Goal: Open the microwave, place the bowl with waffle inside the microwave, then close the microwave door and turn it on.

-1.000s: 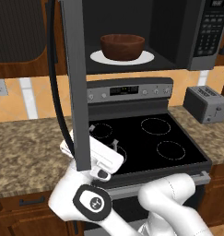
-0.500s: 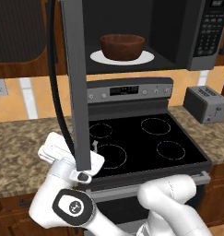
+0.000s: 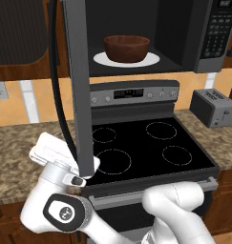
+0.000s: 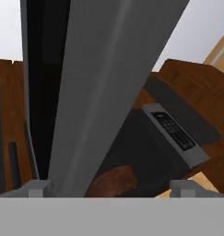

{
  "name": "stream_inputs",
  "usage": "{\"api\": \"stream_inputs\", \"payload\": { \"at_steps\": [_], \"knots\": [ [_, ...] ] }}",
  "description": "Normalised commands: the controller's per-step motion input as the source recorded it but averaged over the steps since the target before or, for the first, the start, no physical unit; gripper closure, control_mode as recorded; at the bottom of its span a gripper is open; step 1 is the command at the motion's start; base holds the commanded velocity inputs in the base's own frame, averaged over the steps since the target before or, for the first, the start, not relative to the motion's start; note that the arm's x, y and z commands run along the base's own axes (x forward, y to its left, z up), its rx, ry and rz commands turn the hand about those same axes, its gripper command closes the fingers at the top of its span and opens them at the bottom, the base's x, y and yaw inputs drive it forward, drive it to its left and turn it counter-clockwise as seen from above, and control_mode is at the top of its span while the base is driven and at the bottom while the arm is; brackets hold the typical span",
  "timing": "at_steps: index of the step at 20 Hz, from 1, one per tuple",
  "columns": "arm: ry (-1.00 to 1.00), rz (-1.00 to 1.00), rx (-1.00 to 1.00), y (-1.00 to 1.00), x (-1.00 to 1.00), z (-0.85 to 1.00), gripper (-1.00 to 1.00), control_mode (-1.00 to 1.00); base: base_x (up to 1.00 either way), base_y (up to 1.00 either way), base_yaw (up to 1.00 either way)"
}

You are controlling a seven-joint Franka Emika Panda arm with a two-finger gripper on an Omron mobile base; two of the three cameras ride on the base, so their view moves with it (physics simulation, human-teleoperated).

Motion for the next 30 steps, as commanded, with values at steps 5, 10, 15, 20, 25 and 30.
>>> {"api": "stream_inputs", "payload": {
  "at_steps": [5,10,15,20,25,30],
  "knots": [
    [-0.20,0.01,0.03,-0.05,-0.03,0.30,-1.00,-1.00,0.00,0.00,0.00],
    [-0.11,0.03,0.19,-0.23,-0.12,0.34,-1.00,-1.00,0.00,0.00,0.00],
    [-0.01,0.00,0.31,-0.20,-0.15,0.15,-1.00,-1.00,0.00,0.00,0.00],
    [0.00,0.00,0.39,-0.35,-0.14,0.01,-1.00,-1.00,0.00,0.00,0.00],
    [0.00,0.02,0.39,-0.54,-0.01,0.01,-1.00,-1.00,0.00,0.00,0.00],
    [-0.02,0.10,0.37,-0.67,0.00,0.00,-1.00,-1.00,0.00,0.00,0.00]
  ]
}}
